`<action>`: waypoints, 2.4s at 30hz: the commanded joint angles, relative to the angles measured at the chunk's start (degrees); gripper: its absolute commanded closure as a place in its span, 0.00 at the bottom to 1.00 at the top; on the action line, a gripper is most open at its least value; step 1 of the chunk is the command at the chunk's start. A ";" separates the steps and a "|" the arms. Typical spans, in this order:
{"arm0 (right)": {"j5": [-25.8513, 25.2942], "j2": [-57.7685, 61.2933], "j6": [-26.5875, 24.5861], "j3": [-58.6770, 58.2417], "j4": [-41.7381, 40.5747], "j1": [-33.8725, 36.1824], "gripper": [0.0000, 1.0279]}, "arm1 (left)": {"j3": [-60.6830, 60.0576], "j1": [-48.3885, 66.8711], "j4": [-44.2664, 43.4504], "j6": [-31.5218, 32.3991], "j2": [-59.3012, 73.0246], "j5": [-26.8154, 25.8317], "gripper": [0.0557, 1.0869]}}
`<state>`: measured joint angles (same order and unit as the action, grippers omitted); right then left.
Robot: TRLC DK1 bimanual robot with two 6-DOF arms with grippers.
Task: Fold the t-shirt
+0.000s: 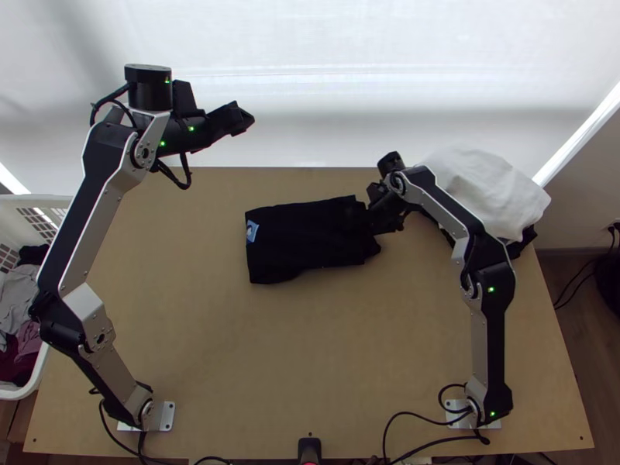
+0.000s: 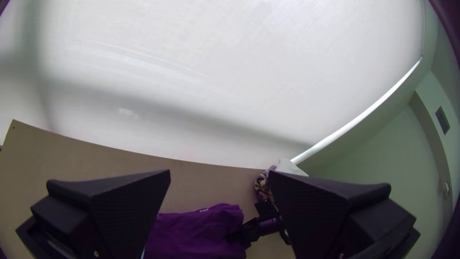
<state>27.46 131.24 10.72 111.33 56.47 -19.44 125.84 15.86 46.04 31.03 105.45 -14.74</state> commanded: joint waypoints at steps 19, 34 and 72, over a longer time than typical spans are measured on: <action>4.35 -6.61 5.28 6.18 4.27 -0.86 0.97 | -0.77 -1.88 1.07 -1.23 -1.83 0.15 0.04; 5.94 -15.40 12.13 15.76 4.62 2.57 0.97 | -0.86 -1.88 0.98 -1.32 -1.56 0.15 0.04; 13.93 -24.36 20.66 20.68 -12.79 28.93 0.97 | -3.50 -2.15 0.36 -1.85 -4.20 0.24 0.04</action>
<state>39.35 110.32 32.47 132.38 44.91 7.51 122.13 13.87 46.63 29.76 103.42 -14.72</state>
